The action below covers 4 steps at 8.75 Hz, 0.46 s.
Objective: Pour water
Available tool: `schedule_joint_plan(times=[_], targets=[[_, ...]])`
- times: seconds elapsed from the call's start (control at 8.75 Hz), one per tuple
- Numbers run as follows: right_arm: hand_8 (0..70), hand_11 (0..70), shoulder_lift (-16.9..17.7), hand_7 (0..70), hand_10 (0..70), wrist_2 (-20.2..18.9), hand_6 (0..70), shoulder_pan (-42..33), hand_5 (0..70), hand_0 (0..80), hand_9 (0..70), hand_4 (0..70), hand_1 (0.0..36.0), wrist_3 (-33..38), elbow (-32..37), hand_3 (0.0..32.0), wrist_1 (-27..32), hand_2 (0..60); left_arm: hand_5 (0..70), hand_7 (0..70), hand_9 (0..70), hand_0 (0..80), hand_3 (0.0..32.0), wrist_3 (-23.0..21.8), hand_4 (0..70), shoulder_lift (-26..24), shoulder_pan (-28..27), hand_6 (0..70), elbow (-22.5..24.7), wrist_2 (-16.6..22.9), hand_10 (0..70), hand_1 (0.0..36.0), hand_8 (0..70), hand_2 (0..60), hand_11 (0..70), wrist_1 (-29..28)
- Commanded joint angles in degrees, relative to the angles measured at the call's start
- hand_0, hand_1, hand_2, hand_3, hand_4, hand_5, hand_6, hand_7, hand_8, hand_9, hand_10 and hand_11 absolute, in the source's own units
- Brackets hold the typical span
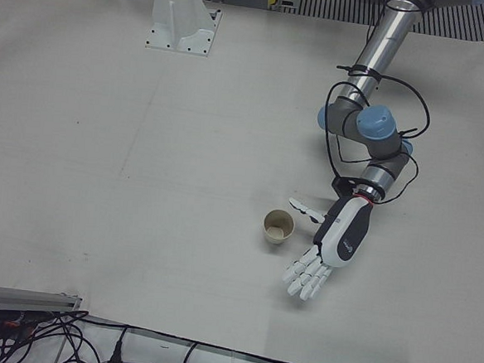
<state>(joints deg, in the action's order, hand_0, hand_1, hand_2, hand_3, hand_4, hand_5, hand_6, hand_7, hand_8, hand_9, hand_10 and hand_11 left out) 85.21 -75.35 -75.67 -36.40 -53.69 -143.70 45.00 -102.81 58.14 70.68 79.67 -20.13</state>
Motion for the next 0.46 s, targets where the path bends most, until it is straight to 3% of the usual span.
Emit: schedule_joint_plan(times=[0.0, 0.11, 0.34], targets=[[37.3, 58.1, -1.7, 54.5, 40.8, 3.3, 26.4, 2.9, 70.0, 43.1, 55.2, 2.4, 15.8, -0.1, 1.0, 0.0, 0.1, 51.1, 0.0, 9.7, 5.4, 48.4, 0.0, -0.7, 22.7, 0.1, 12.0, 6.7, 0.0, 10.6, 1.6, 5.8, 2.5, 0.0, 3.5, -0.4], [37.5, 58.4, -2.8, 54.7, 41.0, 7.1, 26.6, 6.3, 70.0, 43.0, 55.5, 2.5, 15.6, -0.1, 1.4, 0.0, 0.0, 50.9, 0.0, 9.9, 5.5, 48.3, 0.0, -3.0, 22.8, 0.1, 14.9, 6.8, 0.0, 13.8, 1.6, 5.3, 2.5, 0.0, 3.5, -0.3], [37.9, 60.7, -4.7, 54.2, 42.7, 14.8, 26.9, 13.8, 70.0, 41.7, 55.9, 2.6, 14.7, -0.2, 1.5, 0.0, -0.1, 50.4, 0.0, 11.1, 6.5, 47.8, 0.0, -7.4, 23.6, 0.0, 17.9, 7.4, 0.5, 14.7, 1.8, 3.5, 2.9, 0.0, 3.7, 0.3]])
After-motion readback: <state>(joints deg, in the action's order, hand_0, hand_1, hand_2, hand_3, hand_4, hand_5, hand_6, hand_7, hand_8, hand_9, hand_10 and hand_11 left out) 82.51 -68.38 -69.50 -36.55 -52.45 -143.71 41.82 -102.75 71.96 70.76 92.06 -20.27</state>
